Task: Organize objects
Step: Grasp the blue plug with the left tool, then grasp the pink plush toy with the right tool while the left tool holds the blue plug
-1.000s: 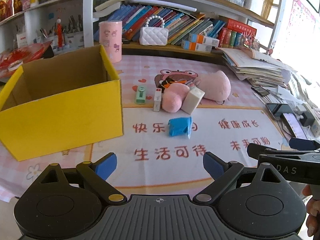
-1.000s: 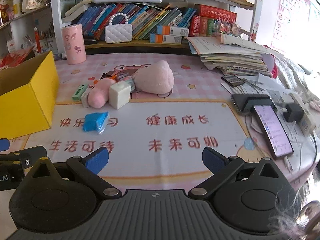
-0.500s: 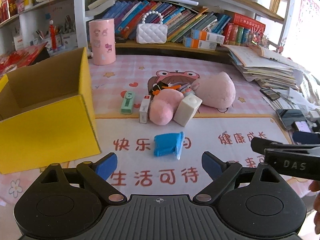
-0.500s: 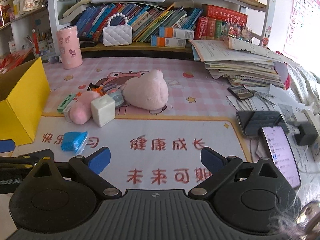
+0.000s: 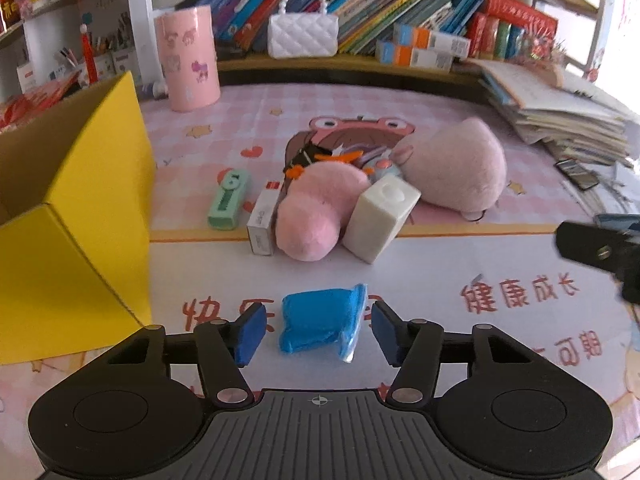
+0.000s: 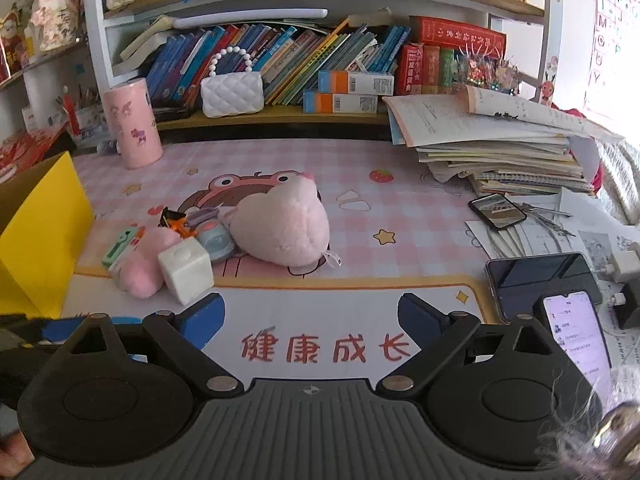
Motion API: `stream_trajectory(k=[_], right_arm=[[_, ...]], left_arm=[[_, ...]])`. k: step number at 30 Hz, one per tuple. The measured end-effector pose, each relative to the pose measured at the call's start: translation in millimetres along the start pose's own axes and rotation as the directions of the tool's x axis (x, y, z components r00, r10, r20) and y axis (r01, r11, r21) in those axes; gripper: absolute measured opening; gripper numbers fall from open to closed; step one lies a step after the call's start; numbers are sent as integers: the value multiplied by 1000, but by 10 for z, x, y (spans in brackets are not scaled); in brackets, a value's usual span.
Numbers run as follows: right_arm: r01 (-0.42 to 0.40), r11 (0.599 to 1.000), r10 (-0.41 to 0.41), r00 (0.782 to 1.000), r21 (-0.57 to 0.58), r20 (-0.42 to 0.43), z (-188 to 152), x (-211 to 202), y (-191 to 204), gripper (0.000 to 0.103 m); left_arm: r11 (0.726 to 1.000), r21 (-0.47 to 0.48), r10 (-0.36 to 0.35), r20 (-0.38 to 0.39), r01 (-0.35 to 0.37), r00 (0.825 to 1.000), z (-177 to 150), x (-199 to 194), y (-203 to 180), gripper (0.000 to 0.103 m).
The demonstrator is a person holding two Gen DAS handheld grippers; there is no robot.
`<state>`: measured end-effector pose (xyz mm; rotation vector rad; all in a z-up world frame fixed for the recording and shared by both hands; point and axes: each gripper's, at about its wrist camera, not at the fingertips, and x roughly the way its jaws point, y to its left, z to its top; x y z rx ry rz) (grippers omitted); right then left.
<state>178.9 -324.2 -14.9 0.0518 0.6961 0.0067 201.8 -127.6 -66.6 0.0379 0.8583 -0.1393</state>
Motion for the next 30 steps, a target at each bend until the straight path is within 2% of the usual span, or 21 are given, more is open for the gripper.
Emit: stream_trajectory(k=[2, 8, 16, 21, 27, 29, 30], right_arm=[[-8, 1000, 8, 1000, 4, -1, 20, 36, -39, 95], [-30, 1000, 30, 1000, 10, -7, 57, 163, -117, 95], [-81, 996, 80, 997, 38, 4, 252, 520, -151, 95], [-86, 987, 86, 996, -133, -7, 385, 926, -10, 95], [-96, 957, 93, 995, -273, -24, 473, 1382, 123, 94], [-119, 946, 115, 993, -302, -31, 471, 1465, 148, 87], [-133, 943, 127, 991, -305, -40, 464, 1488, 148, 77]], left_arm=[[1000, 2, 4, -9, -4, 1000, 18, 71, -11, 49], [999, 35, 2, -24, -1, 1000, 54, 169, -68, 40], [996, -27, -90, 12, 90, 996, 80, -169, 48, 38], [997, 6, -77, 62, 76, 995, 60, -435, 135, 38], [995, -47, -87, 70, 90, 994, -23, -580, 324, 38], [994, -59, -86, 67, 90, 994, -60, -606, 371, 38], [994, -64, -86, 67, 90, 994, -78, -614, 388, 38]])
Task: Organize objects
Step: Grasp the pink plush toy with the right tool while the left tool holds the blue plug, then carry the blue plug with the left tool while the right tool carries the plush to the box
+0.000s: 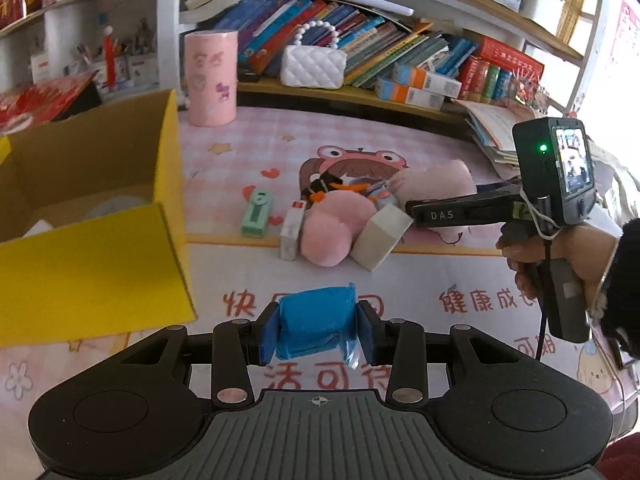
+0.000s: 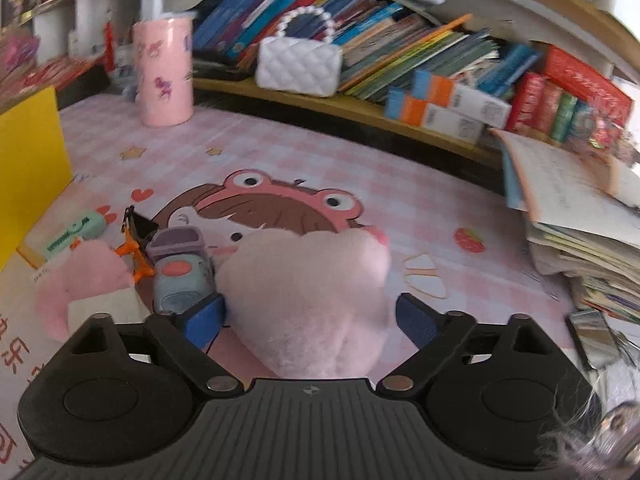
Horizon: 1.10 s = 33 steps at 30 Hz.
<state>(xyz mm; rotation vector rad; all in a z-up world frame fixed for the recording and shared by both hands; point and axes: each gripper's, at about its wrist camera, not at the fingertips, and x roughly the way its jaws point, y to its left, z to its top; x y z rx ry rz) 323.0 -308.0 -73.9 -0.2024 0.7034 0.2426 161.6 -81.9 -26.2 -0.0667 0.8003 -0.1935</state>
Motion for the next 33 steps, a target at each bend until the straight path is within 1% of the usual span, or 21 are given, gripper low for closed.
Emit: stream_trajectory(k=[1, 4, 6, 11, 15, 17, 21, 25, 28, 33], right_arm=[[-8, 1000, 8, 1000, 3, -8, -5, 23, -9, 74], [9, 999, -9, 1000, 40, -5, -19, -22, -27, 64], [44, 996, -43, 999, 82, -17, -33, -104, -44, 61], [113, 970, -115, 993, 217, -4, -127, -534, -94, 61], [130, 946, -138, 990, 296, 6, -214, -953, -17, 62], [135, 934, -143, 990, 330, -1, -243, -1126, 62, 62], [117, 915, -124, 992, 386, -6, -315, -1446, 304, 62], [94, 916, -96, 995, 389, -14, -391, -1660, 634, 62], [65, 945, -64, 998, 320, -13, -454, -1745, 926, 62], [37, 972, -36, 999, 234, -9, -490, -1840, 1325, 62]], left_arm=[[1000, -5, 0, 0, 0, 1000, -11, -9, 21, 38], [1000, -16, -5, 5, 5, 1000, -26, -36, 64, 38], [1000, -20, -10, 10, 10, 1000, -31, -51, 89, 38], [999, -31, -30, 18, 31, 999, -68, -105, 165, 38], [998, -46, -51, 28, 52, 998, -99, -160, 222, 38], [997, -55, -56, 37, 58, 998, -105, -192, 252, 38], [996, -66, -59, 60, 63, 996, -128, -269, 310, 38], [994, -83, -68, 83, 75, 994, -193, -383, 400, 38], [992, -101, -69, 93, 78, 993, -272, -473, 504, 38], [988, -140, -45, 88, 57, 995, -449, -657, 748, 38]])
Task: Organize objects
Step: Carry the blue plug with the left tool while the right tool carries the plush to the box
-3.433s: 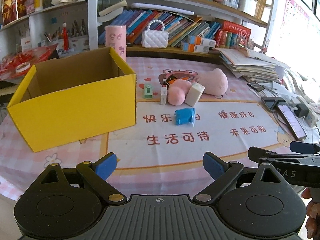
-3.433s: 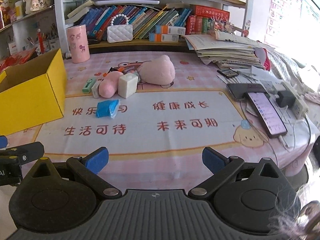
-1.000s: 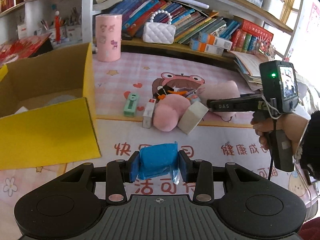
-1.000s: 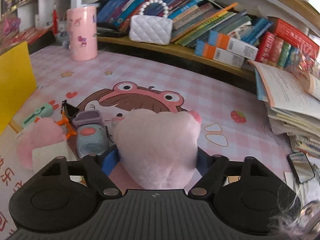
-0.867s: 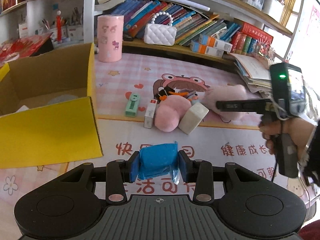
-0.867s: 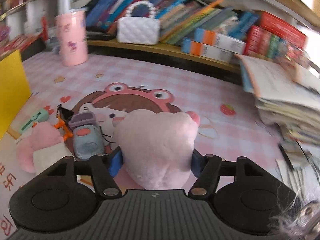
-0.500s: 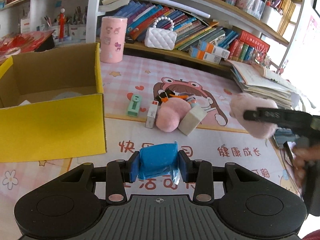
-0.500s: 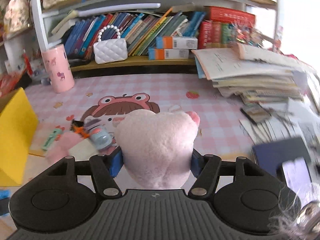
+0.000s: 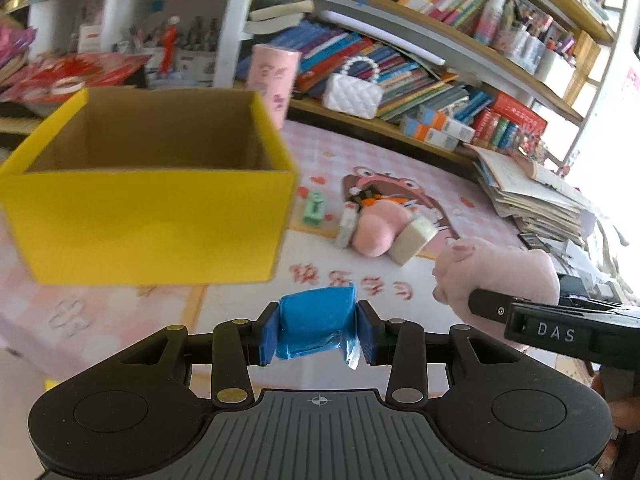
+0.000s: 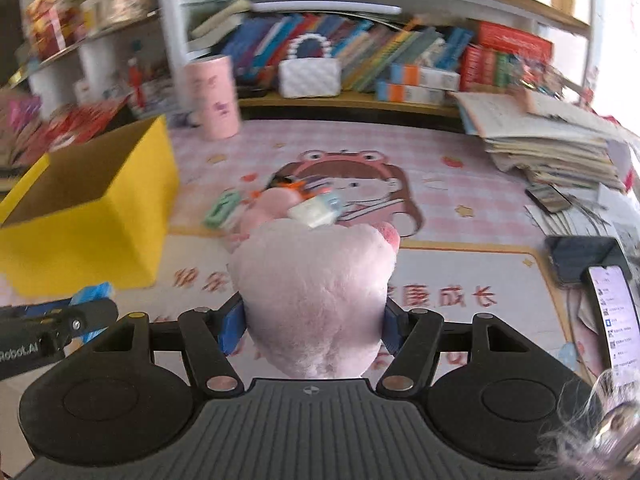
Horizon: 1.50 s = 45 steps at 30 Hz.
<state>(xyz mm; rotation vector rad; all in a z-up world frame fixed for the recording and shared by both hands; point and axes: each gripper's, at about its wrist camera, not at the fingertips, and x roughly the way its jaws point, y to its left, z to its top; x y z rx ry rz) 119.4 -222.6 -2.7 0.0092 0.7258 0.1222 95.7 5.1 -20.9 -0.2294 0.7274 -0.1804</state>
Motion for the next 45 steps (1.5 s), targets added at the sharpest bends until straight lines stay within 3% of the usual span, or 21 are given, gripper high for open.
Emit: stream_trajectory(k=[9, 19, 29, 45], right_arm=[[-87, 992, 82, 995, -89, -54, -274, -157, 657, 63], [-159, 981, 150, 985, -110, -85, -515, -311, 1179, 63], [-222, 964, 211, 974, -146, -87, -658, -461, 1553, 63], [-238, 956, 232, 971, -170, -53, -689, -620, 1835, 63]], left_arm=[[997, -45, 58, -2, -59, 998, -197, -434, 459, 38], [995, -46, 93, 15, -92, 996, -337, -817, 829, 38], [993, -31, 112, 55, -110, 992, -385, -1096, 1021, 38], [992, -6, 124, 118, -124, 985, -368, -1353, 1160, 38]])
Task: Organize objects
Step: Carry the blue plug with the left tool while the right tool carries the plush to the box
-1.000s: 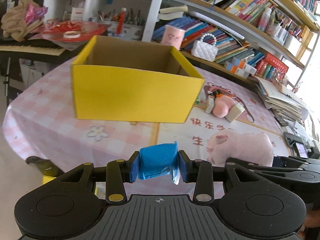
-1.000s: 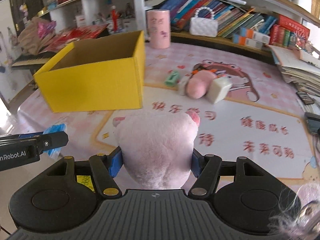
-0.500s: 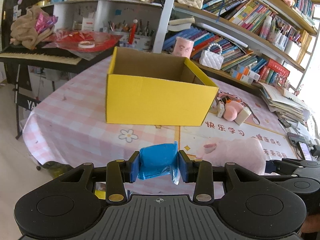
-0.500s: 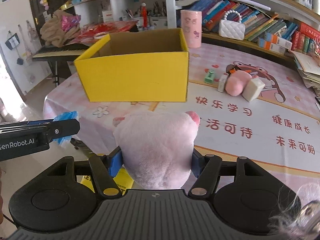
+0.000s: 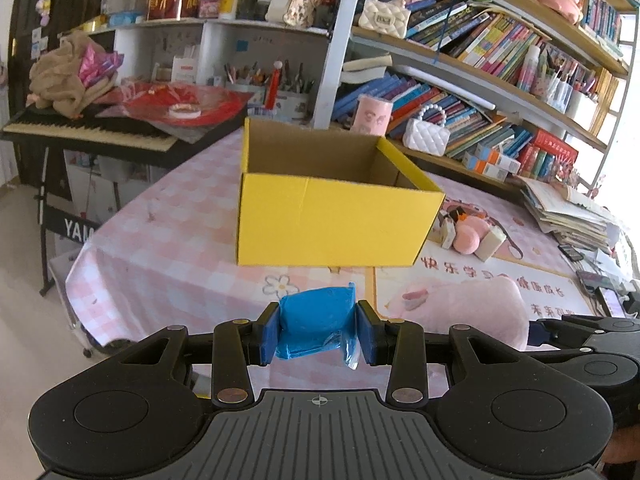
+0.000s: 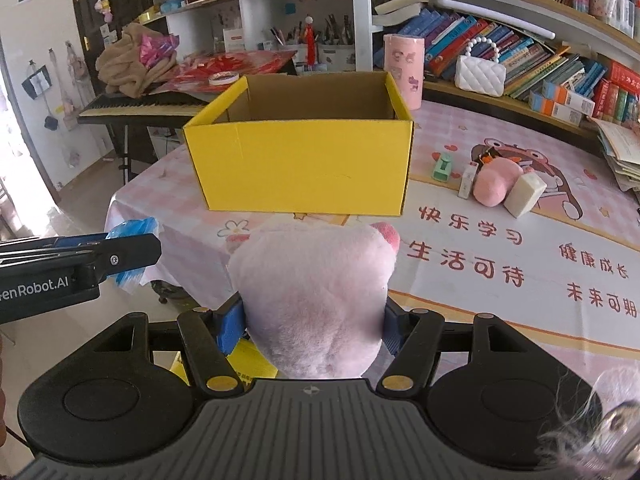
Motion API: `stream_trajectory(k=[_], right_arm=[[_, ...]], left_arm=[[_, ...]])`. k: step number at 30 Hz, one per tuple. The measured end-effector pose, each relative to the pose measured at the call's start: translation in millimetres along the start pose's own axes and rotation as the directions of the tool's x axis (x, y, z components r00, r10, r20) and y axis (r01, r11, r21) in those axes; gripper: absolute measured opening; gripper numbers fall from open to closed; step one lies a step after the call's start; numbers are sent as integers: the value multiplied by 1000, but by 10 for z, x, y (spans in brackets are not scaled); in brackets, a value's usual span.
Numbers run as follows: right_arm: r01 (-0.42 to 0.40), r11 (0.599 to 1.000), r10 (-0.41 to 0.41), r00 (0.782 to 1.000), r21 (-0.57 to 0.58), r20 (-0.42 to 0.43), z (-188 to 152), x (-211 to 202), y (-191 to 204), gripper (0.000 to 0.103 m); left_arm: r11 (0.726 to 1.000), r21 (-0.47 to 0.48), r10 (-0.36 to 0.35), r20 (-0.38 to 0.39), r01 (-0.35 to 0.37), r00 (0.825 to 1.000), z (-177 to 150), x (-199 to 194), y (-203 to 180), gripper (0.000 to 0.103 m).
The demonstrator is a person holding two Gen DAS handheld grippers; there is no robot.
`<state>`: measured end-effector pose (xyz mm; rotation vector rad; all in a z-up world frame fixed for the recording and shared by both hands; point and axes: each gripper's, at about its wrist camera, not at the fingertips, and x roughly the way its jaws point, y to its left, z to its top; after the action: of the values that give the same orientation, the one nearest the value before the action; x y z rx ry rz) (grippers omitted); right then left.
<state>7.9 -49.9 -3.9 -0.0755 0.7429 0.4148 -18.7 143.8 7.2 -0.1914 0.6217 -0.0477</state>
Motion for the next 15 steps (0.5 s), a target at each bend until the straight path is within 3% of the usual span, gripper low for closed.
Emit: stream_trajectory(k=[6, 15], right_arm=[[19, 1000, -20, 998, 8, 63, 168, -53, -35, 63], [54, 997, -63, 977, 47, 202, 777, -37, -247, 63]], left_arm=[[1000, 25, -14, 50, 13, 999, 198, 22, -1, 38], [1000, 27, 0, 140, -4, 990, 719, 255, 15, 38]])
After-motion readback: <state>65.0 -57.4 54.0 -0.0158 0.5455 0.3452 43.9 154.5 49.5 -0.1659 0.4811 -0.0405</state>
